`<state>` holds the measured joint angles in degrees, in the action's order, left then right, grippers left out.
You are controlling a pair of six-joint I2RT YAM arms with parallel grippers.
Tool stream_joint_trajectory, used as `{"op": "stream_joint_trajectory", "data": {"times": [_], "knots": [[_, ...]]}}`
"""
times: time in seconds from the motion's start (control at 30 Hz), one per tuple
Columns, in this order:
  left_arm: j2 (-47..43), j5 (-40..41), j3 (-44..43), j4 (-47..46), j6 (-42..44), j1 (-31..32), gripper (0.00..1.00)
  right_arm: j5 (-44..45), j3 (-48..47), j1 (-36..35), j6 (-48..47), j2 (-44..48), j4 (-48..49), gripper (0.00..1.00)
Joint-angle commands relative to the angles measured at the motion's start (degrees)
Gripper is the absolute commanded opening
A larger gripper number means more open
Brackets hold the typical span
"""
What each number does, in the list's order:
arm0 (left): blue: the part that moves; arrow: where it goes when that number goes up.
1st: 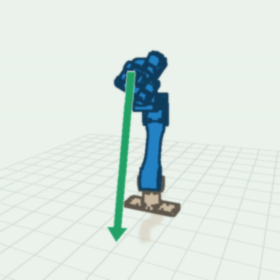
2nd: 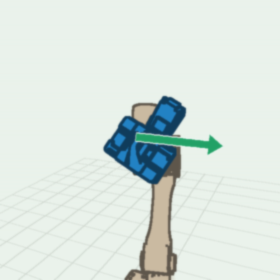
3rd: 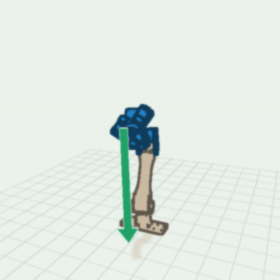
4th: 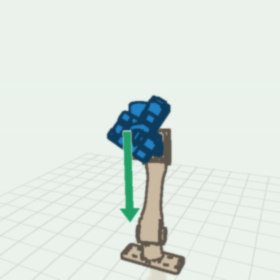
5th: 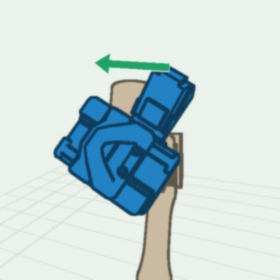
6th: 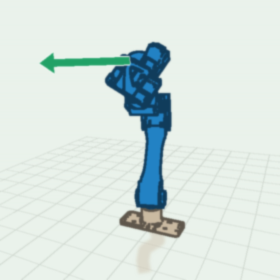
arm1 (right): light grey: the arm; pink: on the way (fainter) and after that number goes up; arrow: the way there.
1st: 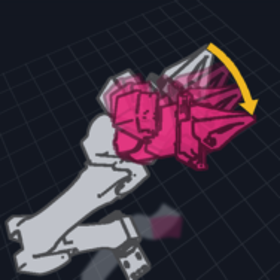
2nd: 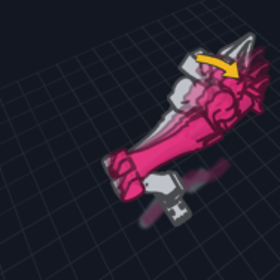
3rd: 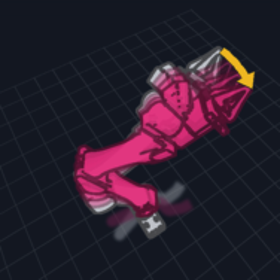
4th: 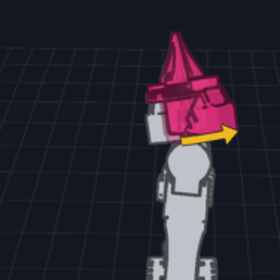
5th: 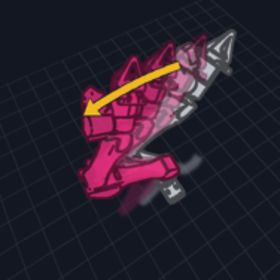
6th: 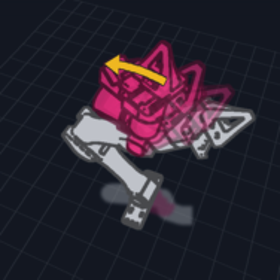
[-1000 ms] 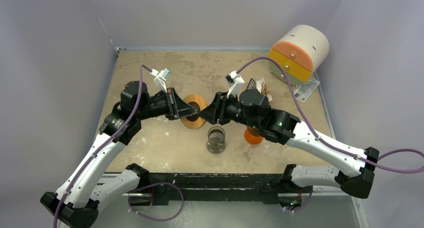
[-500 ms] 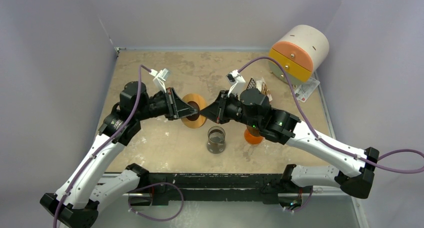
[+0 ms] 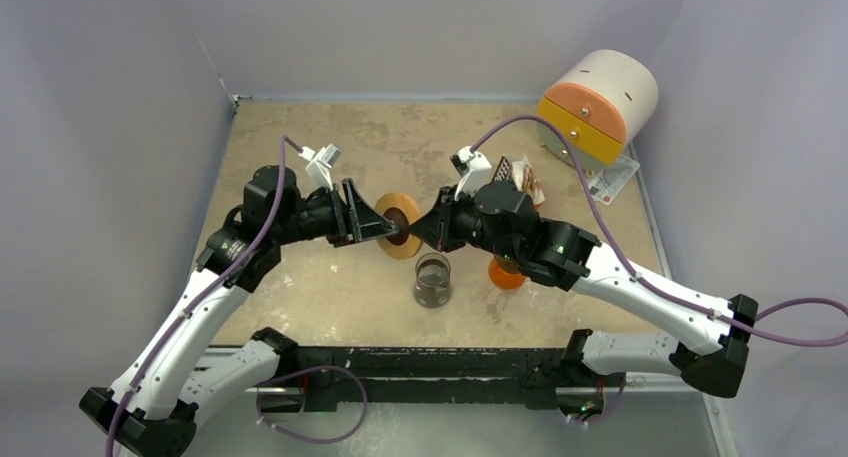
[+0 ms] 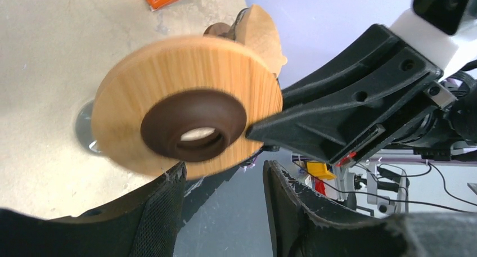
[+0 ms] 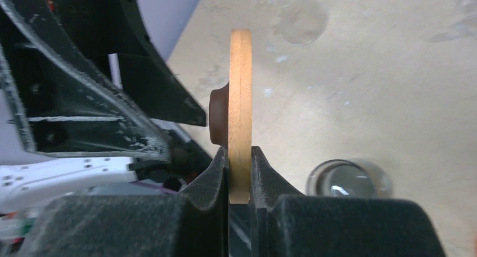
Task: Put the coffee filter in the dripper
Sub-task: Place the dripper holder onto the coffee server.
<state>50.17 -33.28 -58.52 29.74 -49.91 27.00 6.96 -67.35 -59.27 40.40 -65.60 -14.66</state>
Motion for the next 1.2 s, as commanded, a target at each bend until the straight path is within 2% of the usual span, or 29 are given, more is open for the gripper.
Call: {"op": "stream_joint_trajectory", "data": {"times": [0.0, 0.17, 0.37, 0.4, 0.43, 0.5, 0.83, 1.17], "knots": [[-1.31, 1.72, -3.43, 5.4, 2.31, -0.31, 0.51, 6.81, -2.53, -0.24, -13.6, 1.27, -1.08, 0.0], [-2.79, 3.86, -4.69, 8.99, 3.37, -0.37, 0.53, 7.66, 0.89, -0.23, -31.09, 3.45, 2.31, 0.0], [-3.61, 5.01, -4.75, 10.54, 2.43, -0.33, 0.55, 2.07, 6.95, -0.24, -52.89, 7.47, 8.51, 0.0], [-3.67, 3.76, -4.15, 9.35, 1.29, -0.32, 0.55, 0.54, 8.1, -0.24, -52.89, 8.19, 9.72, 0.0], [-3.72, 1.99, -3.43, 7.49, 0.03, -0.37, 0.56, -0.66, 9.23, -0.24, -60.96, 8.87, 10.29, 0.0], [-3.72, -1.6, -1.84, 2.92, -2.97, -0.37, 0.56, -4.47, 11.12, -0.31, -69.18, 10.59, 10.86, 0.0], [-3.68, -9.11, 4.61, -8.11, -11.87, -0.37, 0.56, -15.33, 20.64, -1.73, -100.02, 18.49, 15.84, 0.0], [-4.73, -13.44, 9.09, -12.82, -16.89, -0.37, 0.57, -10.16, 27.51, -6.74, -114.8, 22.89, 24.56, 0.0]]}}
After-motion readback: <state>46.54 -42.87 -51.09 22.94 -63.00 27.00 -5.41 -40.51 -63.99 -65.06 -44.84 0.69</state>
